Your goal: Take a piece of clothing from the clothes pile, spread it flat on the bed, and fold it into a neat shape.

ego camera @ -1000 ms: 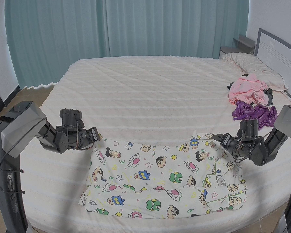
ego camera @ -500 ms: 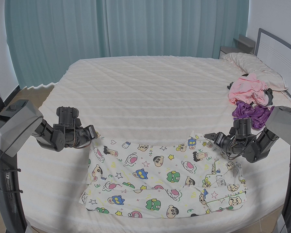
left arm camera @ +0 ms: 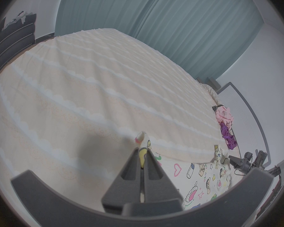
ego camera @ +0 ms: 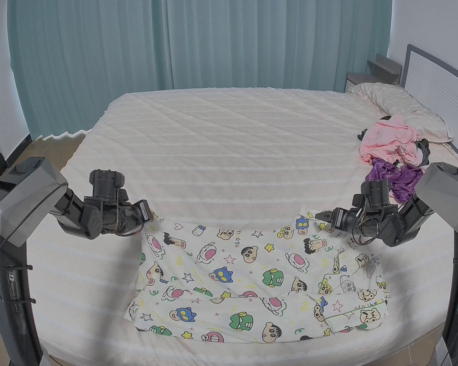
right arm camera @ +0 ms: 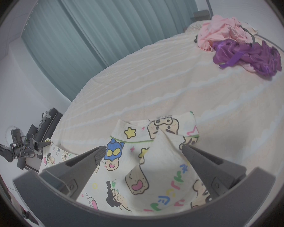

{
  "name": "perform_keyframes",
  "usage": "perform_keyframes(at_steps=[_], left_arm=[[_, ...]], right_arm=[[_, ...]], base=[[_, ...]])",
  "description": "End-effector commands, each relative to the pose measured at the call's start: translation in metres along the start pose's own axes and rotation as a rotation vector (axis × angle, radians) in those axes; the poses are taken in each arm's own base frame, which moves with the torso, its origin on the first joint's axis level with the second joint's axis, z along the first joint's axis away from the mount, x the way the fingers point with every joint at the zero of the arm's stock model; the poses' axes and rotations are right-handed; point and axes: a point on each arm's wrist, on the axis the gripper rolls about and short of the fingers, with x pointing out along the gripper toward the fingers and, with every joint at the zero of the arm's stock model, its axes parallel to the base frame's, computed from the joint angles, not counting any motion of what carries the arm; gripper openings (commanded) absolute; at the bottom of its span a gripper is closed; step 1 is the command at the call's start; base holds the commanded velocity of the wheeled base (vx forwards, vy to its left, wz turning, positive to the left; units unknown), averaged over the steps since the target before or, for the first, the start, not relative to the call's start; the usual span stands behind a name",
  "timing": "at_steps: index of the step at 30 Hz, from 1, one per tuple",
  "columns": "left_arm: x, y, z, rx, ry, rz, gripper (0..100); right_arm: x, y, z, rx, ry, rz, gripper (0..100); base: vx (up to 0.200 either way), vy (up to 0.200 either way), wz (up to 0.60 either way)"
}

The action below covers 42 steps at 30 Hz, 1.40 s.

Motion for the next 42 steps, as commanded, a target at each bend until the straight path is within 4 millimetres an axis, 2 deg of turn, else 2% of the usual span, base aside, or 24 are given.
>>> perform_keyframes(at_steps=[1, 9, 12, 20, 21, 32, 42], left_arm=[[-0.002, 0.0, -0.001, 0.001, 0.002, 0.0, 0], [-0.009, -0.003, 0.0, 0.002, -0.003, -0.003, 0], [-0.013, -0.005, 0.003, 0.007, -0.011, -0.007, 0], [-0.014, -0.005, 0.003, 0.007, -0.011, -0.007, 0], [-0.014, -0.005, 0.003, 0.007, -0.011, -0.007, 0], [-0.013, -0.006, 0.003, 0.011, -0.01, -0.008, 0], [-0.021, -0.011, 0.012, 0.023, -0.053, -0.025, 0]], right_arm=[[-0.001, 0.003, 0.007, -0.029, -0.023, 0.002, 100], [0.001, -0.001, 0.004, -0.039, 0.008, -0.037, 100], [0.008, 0.008, 0.004, -0.049, 0.021, -0.03, 100], [0.03, 0.008, 0.0, -0.054, 0.045, -0.06, 100], [0.031, 0.008, -0.002, -0.053, 0.059, -0.064, 0], [0.03, 0.008, -0.002, -0.051, 0.052, -0.06, 0], [0.018, 0.011, 0.01, -0.008, -0.104, -0.007, 0]], base=[[0.0, 0.0, 0.0], [0.0, 0.0, 0.0], [0.0, 0.0, 0.0], [0.0, 0.0, 0.0], [0.0, 0.0, 0.0], [0.0, 0.0, 0.0], [0.0, 0.0, 0.0]])
